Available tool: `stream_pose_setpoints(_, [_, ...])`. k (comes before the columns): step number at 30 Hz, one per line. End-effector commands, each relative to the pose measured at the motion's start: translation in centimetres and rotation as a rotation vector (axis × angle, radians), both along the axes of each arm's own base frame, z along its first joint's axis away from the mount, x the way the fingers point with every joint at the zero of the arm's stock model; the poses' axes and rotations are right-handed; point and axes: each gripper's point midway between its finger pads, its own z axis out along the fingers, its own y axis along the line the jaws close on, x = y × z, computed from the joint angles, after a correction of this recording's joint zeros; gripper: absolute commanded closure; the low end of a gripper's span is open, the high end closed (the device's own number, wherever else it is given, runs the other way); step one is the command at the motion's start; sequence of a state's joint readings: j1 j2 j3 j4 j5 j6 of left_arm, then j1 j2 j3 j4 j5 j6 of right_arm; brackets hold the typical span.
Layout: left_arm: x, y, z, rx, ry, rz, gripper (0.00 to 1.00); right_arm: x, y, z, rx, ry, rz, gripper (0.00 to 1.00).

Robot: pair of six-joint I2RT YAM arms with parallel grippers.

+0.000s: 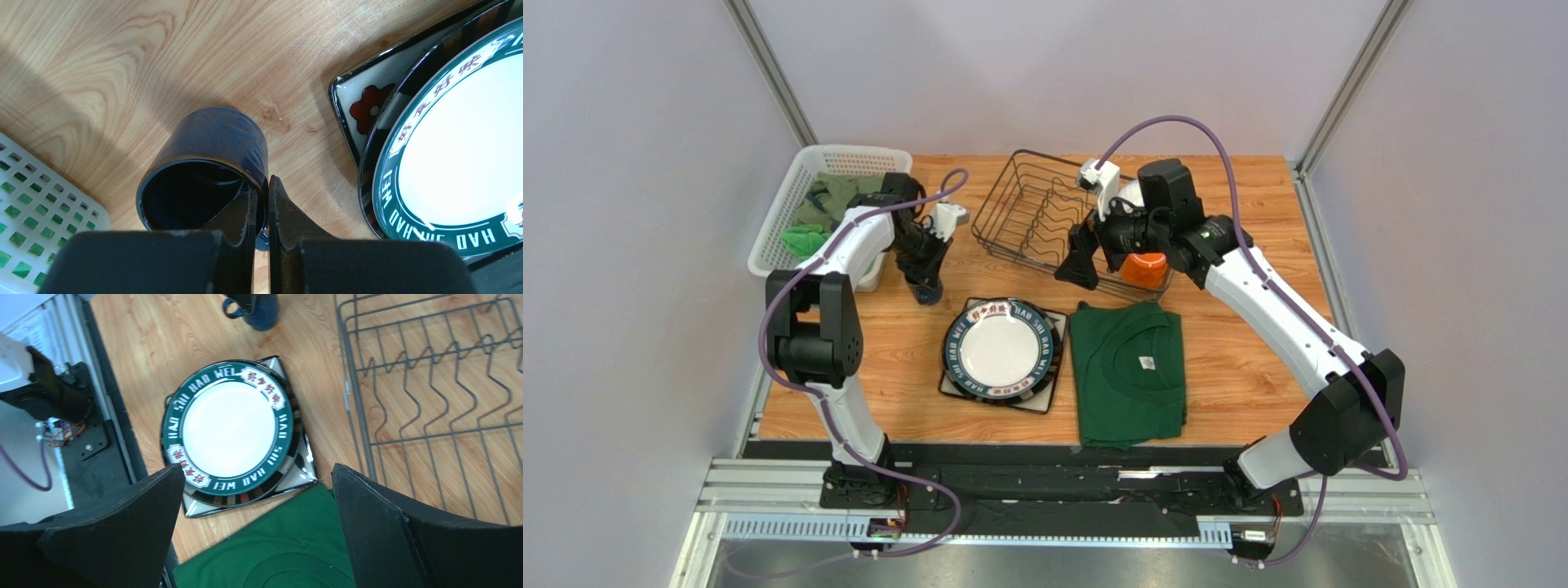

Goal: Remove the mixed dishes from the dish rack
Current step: Place the cup at the center of the board.

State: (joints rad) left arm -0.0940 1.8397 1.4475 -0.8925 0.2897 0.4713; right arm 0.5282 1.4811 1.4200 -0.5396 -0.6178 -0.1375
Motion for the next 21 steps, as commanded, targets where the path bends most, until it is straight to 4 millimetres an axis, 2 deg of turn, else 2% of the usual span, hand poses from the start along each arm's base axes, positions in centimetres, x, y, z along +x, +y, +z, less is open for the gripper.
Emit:
stream_pose_setpoints(1, [1.2, -0.4, 0.8, 0.005, -0.051, 0.006, 0.9, 2.3, -2.1, 0.1, -0.059, -0.074, -0.12, 0.05])
stream_pose_setpoints(11, [1.1, -0.1, 0.5, 0.032, -0.055, 0.005, 0.8, 6.2, -6.0, -1.9, -0.164, -0.08, -0.343, 0.03])
stream_pose_setpoints(21, [0.8, 0.2, 0.6, 0.048, -0.06, 0.003, 0.64, 9.2, -9.2, -3.5, -0.306, -0.104, -0.491, 0.01])
